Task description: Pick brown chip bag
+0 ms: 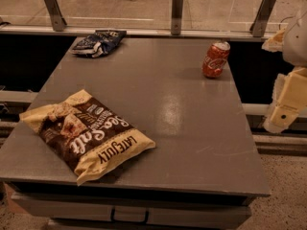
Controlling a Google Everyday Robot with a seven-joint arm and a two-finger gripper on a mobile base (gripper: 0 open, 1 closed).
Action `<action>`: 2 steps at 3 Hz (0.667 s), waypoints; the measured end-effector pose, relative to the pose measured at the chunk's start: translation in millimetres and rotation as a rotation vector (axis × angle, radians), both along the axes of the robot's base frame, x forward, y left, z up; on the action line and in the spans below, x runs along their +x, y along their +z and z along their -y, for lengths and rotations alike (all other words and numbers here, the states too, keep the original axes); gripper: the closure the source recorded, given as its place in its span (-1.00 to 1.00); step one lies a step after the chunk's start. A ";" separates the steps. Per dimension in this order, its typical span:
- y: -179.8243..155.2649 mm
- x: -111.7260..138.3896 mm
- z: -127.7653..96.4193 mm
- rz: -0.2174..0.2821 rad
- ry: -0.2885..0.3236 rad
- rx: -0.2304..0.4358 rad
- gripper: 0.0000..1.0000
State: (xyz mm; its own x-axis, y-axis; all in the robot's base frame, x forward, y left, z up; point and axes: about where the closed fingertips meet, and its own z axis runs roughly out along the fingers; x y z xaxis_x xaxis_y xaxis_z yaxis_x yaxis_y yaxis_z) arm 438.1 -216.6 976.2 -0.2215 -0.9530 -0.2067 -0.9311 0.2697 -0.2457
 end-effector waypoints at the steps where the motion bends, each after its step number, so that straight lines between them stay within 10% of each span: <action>1: 0.0 0.0 -0.1 0.000 0.000 0.000 -1.00; 2: -8.2 6.6 -49.3 -0.005 0.080 0.060 -1.00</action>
Offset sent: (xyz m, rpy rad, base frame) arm 0.0163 0.1308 -0.0265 0.1631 0.0367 0.2184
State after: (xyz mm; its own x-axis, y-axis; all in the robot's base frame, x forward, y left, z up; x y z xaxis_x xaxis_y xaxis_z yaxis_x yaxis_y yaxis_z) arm 444.8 -167.4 968.0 -0.1460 -0.9537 -0.2629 -0.9516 0.2081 -0.2264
